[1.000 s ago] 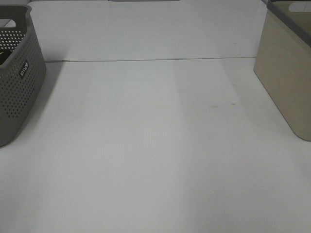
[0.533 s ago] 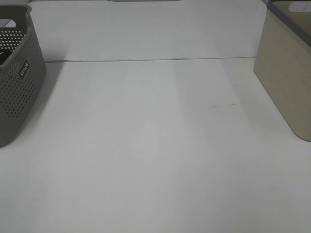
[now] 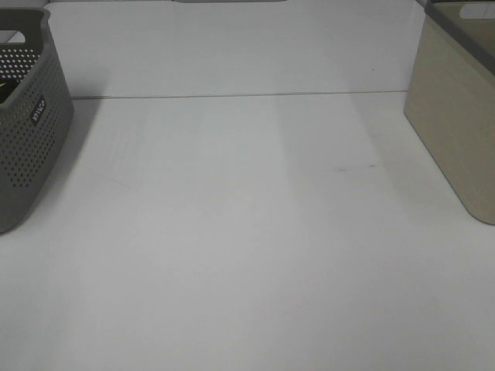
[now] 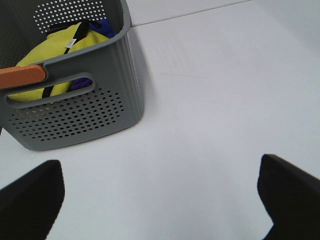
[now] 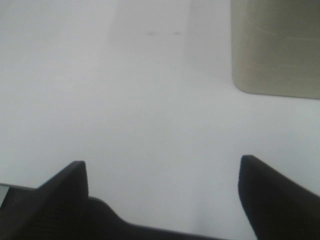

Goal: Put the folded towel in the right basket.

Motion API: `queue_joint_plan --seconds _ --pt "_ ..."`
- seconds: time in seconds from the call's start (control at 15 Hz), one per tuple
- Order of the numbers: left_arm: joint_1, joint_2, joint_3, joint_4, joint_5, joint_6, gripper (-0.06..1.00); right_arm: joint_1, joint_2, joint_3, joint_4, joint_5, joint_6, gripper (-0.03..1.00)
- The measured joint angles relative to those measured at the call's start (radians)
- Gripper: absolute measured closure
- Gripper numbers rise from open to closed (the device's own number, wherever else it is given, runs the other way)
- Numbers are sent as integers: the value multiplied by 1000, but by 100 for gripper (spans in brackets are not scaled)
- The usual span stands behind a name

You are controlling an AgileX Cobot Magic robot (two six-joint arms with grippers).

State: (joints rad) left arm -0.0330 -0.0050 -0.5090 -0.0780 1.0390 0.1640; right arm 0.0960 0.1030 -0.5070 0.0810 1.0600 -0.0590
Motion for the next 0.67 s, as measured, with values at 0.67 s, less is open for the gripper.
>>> queue_joint_plan --seconds 0.67 --pt "0 0 0 0 0 0 -4 0 -87 3 -81 0 59 20"
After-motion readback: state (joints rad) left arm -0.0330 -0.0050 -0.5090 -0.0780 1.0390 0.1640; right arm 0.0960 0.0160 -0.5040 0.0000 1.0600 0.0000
